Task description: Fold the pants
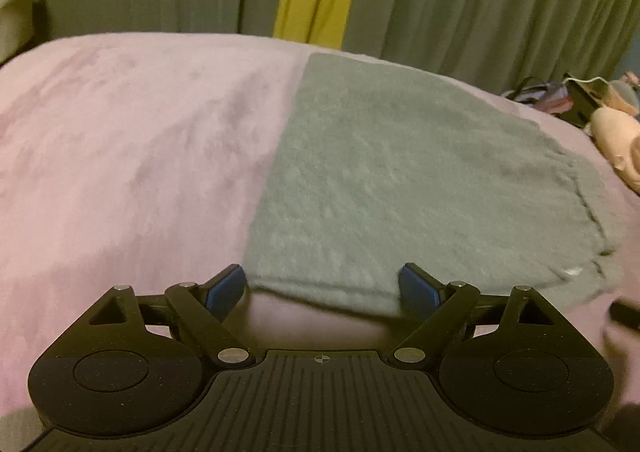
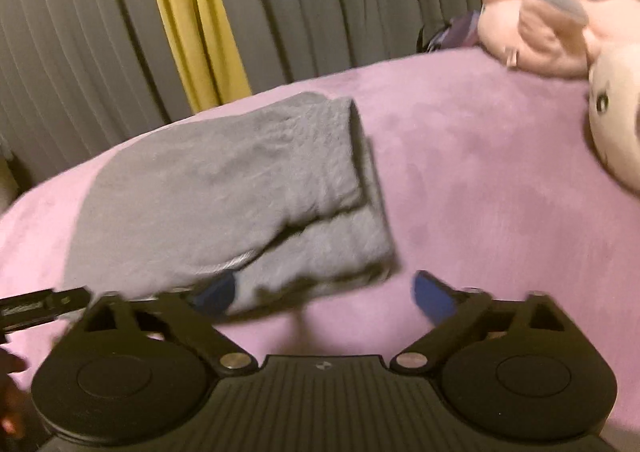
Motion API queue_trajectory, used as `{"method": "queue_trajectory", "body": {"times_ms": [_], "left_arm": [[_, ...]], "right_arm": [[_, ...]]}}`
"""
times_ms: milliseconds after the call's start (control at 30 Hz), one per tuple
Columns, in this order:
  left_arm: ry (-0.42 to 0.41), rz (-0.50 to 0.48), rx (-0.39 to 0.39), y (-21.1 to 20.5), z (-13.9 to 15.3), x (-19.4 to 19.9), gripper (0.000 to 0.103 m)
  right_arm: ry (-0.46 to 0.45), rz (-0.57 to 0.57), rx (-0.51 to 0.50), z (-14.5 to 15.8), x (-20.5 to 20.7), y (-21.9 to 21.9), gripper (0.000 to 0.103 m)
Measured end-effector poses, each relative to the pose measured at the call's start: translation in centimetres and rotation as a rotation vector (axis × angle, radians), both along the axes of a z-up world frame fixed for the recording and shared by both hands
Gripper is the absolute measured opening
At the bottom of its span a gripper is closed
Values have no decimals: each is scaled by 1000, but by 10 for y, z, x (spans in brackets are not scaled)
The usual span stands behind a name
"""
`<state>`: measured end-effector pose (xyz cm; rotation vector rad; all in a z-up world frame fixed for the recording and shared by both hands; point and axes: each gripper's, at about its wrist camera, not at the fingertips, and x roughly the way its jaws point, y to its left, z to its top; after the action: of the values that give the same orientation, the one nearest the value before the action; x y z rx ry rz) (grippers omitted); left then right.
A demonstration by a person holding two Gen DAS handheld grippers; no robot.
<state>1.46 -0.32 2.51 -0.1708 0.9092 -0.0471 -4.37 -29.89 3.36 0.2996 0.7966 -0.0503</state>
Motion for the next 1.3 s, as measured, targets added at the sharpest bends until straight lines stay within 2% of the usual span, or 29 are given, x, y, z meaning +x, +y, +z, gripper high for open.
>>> {"method": "queue_trajectory", "body": {"times_ms": [67, 167, 267, 333, 433, 567, 700, 833, 1033, 1167, 1300], "left_arm": [[28, -38, -19, -3, 1, -7, 92], [75, -111, 13, -15, 0, -23, 92], [71, -160, 67, -27, 3, -40, 92], [65, -178, 68, -31, 5, -50, 92], [65, -183, 79, -33, 5, -61, 92], [-10, -148, 157, -37, 12, -62, 92], [-40, -128, 115, -33, 16, -59, 92], [-15, -106, 96, -32, 15, -53, 92], [-4, -84, 112, -35, 7, -44, 92], [-16, -118, 183, -46, 1, -41, 92], [32, -136, 155, -47, -8, -35, 91]], "right_arm": [[52, 39, 10, -3, -8, 6, 99], [153, 83, -16, -16, -23, 16, 99], [241, 73, -59, -23, -27, 26, 99], [281, 64, -98, -22, -24, 35, 99], [239, 114, -122, -14, -30, 49, 99], [206, 203, -213, -3, -30, 68, 99], [165, 206, -276, 13, -28, 79, 99], [132, 208, -264, 21, -20, 83, 99], [7, 194, -198, 7, -12, 78, 99], [49, 206, -254, -15, -5, 79, 99], [50, 211, -220, -22, -1, 78, 99]]}}
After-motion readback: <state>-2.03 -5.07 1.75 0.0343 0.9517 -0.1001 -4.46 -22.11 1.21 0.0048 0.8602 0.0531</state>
